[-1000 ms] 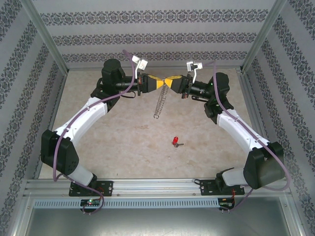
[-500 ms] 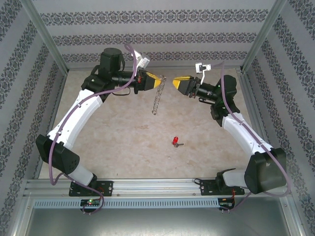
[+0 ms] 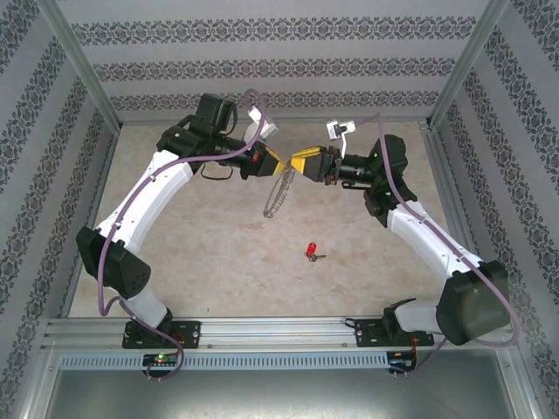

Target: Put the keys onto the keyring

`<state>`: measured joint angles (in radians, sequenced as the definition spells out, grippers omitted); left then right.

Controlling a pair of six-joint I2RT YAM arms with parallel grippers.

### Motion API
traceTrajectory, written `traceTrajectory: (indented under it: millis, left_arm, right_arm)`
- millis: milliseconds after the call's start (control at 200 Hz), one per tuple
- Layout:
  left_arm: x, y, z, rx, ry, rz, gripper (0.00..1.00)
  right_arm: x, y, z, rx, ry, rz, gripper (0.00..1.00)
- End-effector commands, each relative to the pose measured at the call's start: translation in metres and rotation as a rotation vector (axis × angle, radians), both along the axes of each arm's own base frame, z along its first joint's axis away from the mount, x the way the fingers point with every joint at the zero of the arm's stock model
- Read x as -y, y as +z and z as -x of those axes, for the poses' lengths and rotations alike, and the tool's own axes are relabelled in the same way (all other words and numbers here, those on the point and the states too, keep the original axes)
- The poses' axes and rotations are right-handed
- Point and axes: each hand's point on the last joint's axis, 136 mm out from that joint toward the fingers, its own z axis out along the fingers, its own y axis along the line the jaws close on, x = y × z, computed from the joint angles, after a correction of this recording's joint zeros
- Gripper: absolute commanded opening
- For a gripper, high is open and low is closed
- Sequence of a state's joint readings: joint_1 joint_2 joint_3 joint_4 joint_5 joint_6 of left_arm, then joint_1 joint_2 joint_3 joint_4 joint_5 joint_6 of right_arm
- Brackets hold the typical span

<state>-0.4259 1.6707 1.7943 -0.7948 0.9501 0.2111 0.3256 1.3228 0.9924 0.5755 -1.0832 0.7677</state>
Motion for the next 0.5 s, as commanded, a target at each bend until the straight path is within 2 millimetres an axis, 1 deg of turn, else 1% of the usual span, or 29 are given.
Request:
traceTrajectory:
  millis: [0, 275, 495]
  left_arm:
    - [0.003, 0.017, 0.009, 0.065, -0.037, 0.008, 0.0]
    - [0.007, 0.016, 0.009, 0.067, -0.045, 0.01, 0.0]
    - [0.009, 0.016, 0.009, 0.071, -0.05, 0.014, 0.0]
  right_arm:
    - [-0.006, 0.006, 0.003, 0.037, 0.039, 0.001, 0.32]
    - [-0.012, -0.007, 0.005, 0.008, 0.057, 0.013, 0.29]
    - [-0.009, -0.017, 0.003, -0.007, 0.039, 0.022, 0.29]
